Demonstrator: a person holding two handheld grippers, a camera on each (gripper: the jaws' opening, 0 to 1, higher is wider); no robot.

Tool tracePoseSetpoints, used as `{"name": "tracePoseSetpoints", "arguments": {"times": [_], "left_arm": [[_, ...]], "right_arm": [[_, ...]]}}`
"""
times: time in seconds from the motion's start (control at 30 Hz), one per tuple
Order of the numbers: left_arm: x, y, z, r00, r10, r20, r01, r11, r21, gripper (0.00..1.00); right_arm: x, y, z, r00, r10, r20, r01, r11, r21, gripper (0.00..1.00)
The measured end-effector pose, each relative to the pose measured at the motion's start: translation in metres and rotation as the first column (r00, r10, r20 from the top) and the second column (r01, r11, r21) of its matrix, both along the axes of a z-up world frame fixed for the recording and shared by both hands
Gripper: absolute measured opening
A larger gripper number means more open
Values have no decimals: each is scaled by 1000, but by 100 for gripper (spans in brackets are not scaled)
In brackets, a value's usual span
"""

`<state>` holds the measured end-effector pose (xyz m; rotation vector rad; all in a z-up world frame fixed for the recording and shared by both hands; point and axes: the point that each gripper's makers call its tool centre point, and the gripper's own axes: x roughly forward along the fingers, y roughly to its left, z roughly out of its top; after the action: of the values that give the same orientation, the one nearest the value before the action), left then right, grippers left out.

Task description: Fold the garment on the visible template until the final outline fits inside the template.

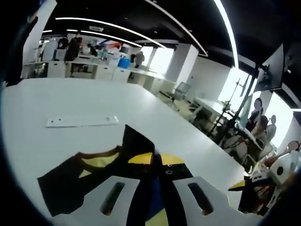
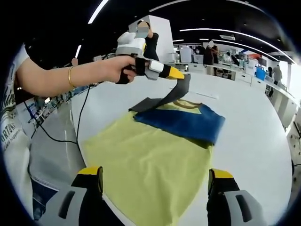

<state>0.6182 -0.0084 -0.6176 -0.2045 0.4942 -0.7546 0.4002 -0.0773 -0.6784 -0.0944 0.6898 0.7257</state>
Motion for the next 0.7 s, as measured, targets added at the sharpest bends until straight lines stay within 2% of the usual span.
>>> {"name": "tracePoseSetpoints", "arguments": {"times": [0.43,0.7], "left_arm": [[-15,-39,-8,995,-101,8,100,995,20,0],[-19,-58,-23,991,-135,6,135,989,60,0]], "right_arm": [[-1,-3,-1,1000,-8,-7,8,1000,5,91],[-4,-6,-6,1000,-22,-18,22,1000,11,91]]}}
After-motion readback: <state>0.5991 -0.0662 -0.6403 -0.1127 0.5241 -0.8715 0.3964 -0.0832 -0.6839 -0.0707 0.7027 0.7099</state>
